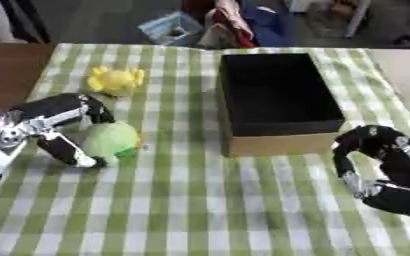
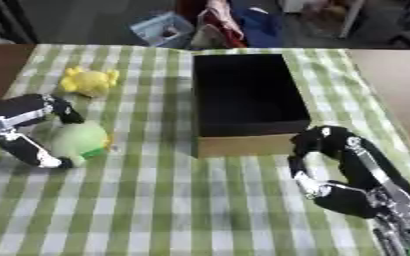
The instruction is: Pick up objects on the table and place them in the box.
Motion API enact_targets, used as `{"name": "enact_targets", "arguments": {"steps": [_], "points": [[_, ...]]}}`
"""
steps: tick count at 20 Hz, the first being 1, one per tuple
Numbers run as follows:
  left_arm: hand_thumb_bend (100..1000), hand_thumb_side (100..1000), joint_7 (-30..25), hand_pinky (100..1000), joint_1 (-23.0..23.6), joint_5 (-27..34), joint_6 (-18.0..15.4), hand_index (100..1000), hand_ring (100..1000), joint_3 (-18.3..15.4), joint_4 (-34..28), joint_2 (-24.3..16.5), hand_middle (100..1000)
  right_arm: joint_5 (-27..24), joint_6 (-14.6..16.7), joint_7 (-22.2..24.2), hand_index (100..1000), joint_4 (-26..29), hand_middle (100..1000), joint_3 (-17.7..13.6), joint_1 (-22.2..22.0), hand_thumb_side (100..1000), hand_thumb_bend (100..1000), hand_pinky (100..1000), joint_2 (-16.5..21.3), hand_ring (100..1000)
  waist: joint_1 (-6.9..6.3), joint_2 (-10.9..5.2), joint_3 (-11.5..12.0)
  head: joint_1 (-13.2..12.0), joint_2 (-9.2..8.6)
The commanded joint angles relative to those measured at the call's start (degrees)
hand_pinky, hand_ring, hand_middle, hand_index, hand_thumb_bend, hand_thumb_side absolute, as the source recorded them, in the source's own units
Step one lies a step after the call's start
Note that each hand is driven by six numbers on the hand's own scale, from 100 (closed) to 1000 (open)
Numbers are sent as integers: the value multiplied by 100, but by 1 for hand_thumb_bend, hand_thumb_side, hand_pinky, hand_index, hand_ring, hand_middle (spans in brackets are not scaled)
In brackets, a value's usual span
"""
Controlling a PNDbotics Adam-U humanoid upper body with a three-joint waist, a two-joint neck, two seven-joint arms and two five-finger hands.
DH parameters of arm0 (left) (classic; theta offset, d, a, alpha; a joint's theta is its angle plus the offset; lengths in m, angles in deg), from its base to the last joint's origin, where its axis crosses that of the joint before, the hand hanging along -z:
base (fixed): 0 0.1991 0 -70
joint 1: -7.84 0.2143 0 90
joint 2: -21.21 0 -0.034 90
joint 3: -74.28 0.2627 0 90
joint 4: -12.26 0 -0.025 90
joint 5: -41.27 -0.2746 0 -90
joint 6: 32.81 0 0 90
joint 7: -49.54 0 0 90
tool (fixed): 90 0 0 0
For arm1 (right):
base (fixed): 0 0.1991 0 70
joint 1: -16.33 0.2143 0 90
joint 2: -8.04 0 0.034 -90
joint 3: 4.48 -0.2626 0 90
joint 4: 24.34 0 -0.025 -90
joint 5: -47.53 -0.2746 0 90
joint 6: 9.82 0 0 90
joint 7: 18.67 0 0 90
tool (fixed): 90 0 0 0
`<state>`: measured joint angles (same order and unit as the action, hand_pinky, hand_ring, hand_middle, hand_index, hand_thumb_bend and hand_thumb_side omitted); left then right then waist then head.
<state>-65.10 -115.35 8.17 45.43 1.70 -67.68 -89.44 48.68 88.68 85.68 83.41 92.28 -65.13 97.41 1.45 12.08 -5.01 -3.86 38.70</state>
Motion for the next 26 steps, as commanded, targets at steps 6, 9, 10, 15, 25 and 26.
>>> {"name": "enact_targets", "arguments": {"steps": [6,9,10,15,25,26], "points": [[618,144,418,755,-91,-673,-132,741,613,2,73,-3,571,-3,12,15,670,64,520,-12,41,100,157,668,80,538,-19,-73,-15,-2,11],[588,100,554,712,-88,-814,-146,710,560,11,78,15,521,-4,12,17,670,62,520,-11,42,100,157,668,77,538,-23,-74,-15,5,10],[561,100,600,685,-87,-850,-144,687,527,12,74,17,493,-3,12,16,670,61,520,-12,42,100,157,668,77,538,-25,-75,-15,8,10],[440,100,897,631,-78,-912,-57,589,436,-26,-36,14,399,-2,12,15,669,58,520,-15,42,100,156,668,78,538,-31,-84,-2,19,13],[441,100,647,620,-195,-36,172,561,410,-118,-1099,-511,370,5,16,23,669,52,520,-6,41,100,154,668,103,538,-53,-105,-39,43,-4],[447,100,619,621,-252,39,203,562,411,-123,-1181,-562,371,3,16,24,669,51,520,-5,39,100,154,668,107,538,-56,-109,-50,43,-5]]}}
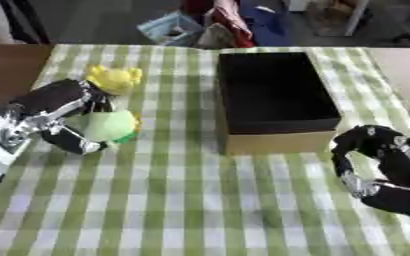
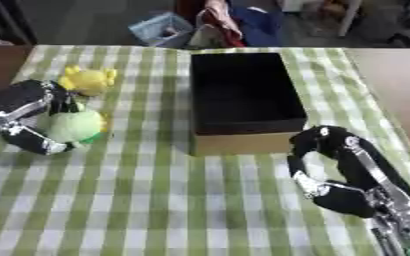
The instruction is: Pick up objects on the table and place them in the box.
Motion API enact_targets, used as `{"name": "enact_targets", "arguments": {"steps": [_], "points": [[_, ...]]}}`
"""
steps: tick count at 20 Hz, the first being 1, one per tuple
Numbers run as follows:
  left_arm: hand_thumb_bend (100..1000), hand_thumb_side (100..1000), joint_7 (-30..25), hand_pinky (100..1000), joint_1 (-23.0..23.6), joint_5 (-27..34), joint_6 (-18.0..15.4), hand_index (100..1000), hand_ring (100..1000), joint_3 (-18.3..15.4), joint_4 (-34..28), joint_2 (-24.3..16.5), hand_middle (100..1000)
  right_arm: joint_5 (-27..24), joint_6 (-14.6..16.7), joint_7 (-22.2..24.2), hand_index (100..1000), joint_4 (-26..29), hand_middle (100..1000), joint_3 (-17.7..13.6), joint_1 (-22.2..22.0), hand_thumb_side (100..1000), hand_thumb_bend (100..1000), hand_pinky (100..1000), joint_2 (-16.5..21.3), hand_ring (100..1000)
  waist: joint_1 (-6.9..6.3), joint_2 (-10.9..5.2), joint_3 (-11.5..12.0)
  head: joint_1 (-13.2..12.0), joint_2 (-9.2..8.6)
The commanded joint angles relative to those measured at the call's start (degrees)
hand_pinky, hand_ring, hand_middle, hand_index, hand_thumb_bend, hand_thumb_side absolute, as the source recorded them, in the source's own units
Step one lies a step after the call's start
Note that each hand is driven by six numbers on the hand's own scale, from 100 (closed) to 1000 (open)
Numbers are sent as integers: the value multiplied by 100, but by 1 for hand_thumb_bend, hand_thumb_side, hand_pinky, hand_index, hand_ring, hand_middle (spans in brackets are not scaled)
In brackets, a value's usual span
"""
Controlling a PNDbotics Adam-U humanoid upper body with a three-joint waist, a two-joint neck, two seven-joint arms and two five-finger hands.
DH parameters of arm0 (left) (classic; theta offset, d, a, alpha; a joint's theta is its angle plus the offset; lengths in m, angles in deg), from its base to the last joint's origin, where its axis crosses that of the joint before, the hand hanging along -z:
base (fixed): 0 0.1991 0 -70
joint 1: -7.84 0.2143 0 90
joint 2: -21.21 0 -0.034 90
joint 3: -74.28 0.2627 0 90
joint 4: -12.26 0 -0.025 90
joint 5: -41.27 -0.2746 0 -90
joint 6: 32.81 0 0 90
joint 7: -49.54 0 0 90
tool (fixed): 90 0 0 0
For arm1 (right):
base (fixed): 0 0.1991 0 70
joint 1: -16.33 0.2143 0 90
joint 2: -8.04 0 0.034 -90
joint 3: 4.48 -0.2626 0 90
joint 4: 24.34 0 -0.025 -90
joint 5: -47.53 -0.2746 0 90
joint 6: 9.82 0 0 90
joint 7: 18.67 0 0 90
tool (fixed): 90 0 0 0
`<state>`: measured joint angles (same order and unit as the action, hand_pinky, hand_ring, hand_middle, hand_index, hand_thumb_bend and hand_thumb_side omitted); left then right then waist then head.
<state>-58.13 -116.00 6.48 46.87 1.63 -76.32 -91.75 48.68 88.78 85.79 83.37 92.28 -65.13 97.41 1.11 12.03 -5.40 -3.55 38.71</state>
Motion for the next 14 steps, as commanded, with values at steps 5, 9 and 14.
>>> {"name": "enact_targets", "arguments": {"steps": [5,9,14], "points": [[473,100,-48,625,-820,258,156,570,420,-98,-262,-244,383,-17,11,69,668,55,520,50,65,100,152,668,115,538,-51,-117,-119,-27,-31],[493,100,100,627,-1437,-24,79,574,422,-22,159,114,386,-53,8,143,667,58,520,124,133,100,152,668,119,538,-87,-115,-325,-99,-85],[512,100,355,632,-2073,-559,-180,580,428,80,803,676,392,-112,8,292,665,66,520,259,247,100,151,668,139,537,-137,-77,-623,-241,-173]]}}
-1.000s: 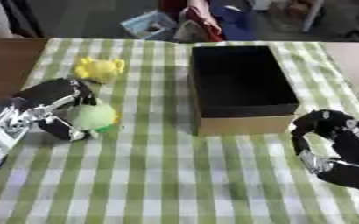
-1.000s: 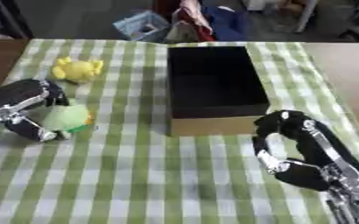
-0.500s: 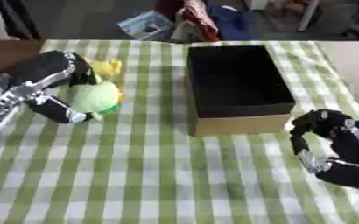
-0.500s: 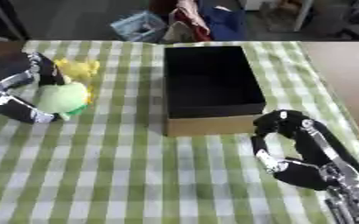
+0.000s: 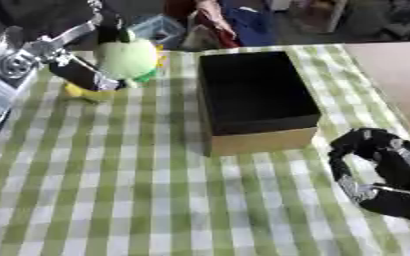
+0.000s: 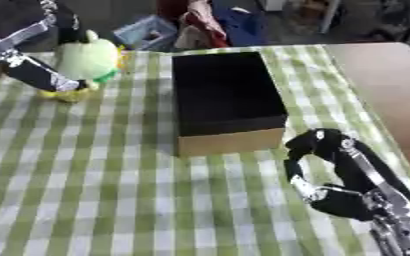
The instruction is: Pick up objects on the table and place them in the box.
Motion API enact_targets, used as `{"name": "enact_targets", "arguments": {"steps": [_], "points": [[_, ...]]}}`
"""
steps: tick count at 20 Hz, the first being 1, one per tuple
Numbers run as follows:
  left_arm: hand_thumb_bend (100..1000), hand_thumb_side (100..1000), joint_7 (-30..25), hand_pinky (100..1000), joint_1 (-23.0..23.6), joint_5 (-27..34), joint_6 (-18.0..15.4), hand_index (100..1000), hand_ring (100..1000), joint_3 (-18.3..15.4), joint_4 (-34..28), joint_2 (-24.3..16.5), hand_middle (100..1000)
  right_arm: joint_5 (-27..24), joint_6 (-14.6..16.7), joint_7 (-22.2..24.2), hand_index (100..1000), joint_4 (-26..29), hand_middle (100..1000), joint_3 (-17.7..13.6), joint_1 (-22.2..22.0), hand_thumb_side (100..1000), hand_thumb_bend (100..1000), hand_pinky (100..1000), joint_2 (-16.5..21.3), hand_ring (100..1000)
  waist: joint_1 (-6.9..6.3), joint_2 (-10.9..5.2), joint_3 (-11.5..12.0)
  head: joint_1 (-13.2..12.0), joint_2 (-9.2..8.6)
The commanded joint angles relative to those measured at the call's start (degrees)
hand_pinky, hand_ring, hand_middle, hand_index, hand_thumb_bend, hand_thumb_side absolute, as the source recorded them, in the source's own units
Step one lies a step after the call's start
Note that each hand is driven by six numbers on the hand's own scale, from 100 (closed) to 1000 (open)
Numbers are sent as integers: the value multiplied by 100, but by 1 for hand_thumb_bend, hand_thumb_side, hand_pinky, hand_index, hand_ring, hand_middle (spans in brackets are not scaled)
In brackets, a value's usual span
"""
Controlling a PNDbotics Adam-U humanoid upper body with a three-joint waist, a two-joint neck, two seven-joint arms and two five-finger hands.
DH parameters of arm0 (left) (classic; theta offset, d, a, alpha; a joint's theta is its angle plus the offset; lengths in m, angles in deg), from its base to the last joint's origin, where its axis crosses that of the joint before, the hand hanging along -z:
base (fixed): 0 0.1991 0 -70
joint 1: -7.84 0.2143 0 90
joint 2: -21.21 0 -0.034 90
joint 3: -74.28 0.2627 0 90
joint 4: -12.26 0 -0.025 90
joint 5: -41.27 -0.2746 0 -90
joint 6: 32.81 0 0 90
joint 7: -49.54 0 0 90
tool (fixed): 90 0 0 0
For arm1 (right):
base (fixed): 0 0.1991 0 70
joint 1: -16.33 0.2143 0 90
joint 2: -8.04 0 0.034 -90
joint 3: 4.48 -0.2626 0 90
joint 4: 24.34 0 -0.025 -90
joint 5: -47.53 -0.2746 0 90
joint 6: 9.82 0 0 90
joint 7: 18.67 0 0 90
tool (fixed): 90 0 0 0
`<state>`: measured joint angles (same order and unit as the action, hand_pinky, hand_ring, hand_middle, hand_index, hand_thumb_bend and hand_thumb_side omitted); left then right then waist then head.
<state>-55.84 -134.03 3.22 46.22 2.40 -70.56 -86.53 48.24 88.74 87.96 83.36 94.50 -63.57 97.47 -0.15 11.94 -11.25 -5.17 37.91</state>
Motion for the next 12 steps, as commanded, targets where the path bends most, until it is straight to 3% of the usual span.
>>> {"name": "enact_targets", "arguments": {"steps": [1,6,12], "points": [[515,100,163,634,-375,-322,-181,582,430,21,372,274,394,-82,10,105,664,68,519,65,118,100,151,668,136,537,-23,-55,-99,-115,-113],[525,100,299,645,-734,-655,-551,595,445,103,874,776,409,-149,6,273,656,83,519,211,253,100,149,668,154,537,-82,17,-383,-260,-213],[534,100,303,652,-834,-965,-936,607,462,236,1239,1175,424,-218,-2,436,649,95,519,344,393,100,147,669,143,538,-145,78,-661,-339,-257]]}}
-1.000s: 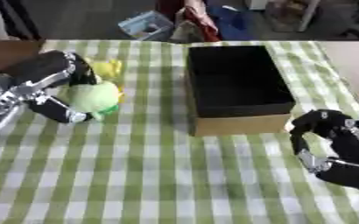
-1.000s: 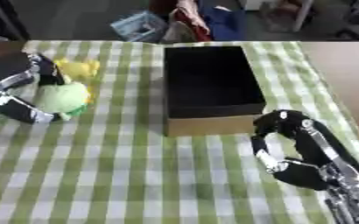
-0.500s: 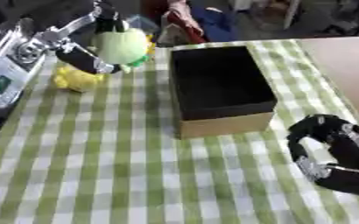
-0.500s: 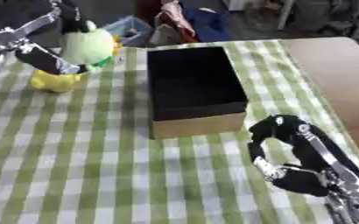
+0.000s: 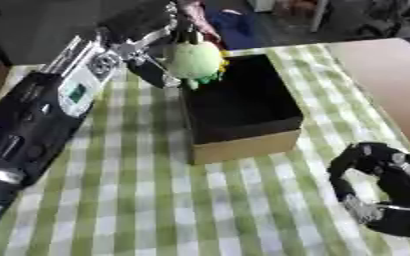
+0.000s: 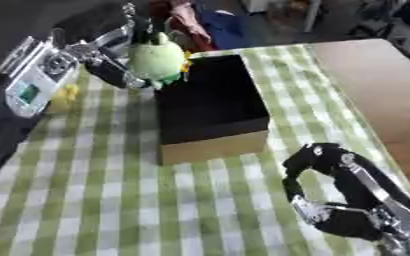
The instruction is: Pick up objects on the table and place them in the box.
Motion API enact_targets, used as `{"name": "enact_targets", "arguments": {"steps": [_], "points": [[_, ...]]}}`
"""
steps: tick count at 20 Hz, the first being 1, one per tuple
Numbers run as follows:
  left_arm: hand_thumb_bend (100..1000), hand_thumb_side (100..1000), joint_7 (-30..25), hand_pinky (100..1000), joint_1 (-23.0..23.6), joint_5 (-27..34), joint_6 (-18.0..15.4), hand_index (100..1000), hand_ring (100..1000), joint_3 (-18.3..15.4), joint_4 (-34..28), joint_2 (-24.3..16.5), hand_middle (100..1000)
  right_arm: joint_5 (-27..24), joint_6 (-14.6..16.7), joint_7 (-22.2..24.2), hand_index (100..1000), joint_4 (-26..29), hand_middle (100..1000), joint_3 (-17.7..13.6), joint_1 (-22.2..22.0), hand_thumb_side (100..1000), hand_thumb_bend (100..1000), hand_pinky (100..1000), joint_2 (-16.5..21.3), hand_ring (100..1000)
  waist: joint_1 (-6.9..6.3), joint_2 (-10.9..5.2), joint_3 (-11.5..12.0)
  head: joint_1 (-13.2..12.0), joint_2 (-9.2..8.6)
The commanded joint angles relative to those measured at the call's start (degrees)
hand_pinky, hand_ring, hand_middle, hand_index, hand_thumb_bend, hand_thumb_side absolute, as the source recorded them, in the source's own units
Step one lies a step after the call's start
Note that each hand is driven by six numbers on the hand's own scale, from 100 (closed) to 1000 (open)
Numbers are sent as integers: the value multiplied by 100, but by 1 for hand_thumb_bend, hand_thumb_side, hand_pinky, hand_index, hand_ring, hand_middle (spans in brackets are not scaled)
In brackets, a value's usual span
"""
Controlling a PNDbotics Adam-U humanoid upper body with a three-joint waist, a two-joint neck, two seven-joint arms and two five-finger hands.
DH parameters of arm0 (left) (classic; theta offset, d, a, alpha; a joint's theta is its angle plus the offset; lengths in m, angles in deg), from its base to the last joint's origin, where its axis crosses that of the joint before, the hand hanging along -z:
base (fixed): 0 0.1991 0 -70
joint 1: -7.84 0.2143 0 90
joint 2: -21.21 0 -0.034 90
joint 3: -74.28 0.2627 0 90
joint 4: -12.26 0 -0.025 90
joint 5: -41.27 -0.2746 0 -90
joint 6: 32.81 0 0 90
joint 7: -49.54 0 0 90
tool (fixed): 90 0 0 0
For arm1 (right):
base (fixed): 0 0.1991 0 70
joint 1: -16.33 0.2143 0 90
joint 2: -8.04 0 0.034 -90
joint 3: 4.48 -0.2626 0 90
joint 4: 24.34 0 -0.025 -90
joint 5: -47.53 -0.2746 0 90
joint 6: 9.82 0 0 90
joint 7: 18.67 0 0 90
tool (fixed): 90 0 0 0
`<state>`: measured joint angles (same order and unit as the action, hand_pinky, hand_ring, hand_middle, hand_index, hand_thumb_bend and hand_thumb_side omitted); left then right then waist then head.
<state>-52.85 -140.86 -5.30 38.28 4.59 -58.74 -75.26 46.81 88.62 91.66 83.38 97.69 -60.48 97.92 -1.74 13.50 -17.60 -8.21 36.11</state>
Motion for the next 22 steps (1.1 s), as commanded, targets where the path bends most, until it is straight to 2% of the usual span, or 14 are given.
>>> {"name": "enact_targets", "arguments": {"steps": [1,4,8,11,13,14,16,22], "points": [[535,100,-3,653,-142,-142,-186,608,463,33,101,89,426,-83,8,82,648,95,519,36,100,100,147,668,93,538,9,-70,-58,-33,-83],[547,100,-54,662,-86,-241,-306,631,483,96,221,189,448,-106,7,122,647,103,519,62,151,100,146,669,66,538,4,-40,-159,-27,-93],[605,101,-299,697,-25,-328,-502,732,557,177,291,249,543,-112,2,120,646,103,519,52,159,100,145,668,60,538,7,-16,-196,-34,-93],[649,156,-476,710,-9,-306,-577,776,592,156,263,241,590,-109,2,114,645,102,519,44,149,100,144,668,57,538,6,-18,-180,-31,-89],[662,172,-520,716,-3,-257,-556,783,602,111,247,227,604,-101,2,107,645,96,519,36,128,100,143,669,64,538,7,-25,-160,-28,-81],[651,211,-524,720,-4,-220,-536,786,607,86,230,215,611,-98,3,106,645,95,519,34,120,100,143,669,65,538,9,-31,-151,-27,-79],[696,219,-516,724,-17,-127,-490,792,614,39,174,180,623,-94,4,101,644,91,519,29,109,100,142,669,63,538,15,-43,-131,-19,-76],[686,214,-473,727,-89,277,-249,780,607,-142,-93,-6,610,-83,7,90,644,75,519,16,73,100,141,669,60,538,42,-97,-66,22,-61]]}}
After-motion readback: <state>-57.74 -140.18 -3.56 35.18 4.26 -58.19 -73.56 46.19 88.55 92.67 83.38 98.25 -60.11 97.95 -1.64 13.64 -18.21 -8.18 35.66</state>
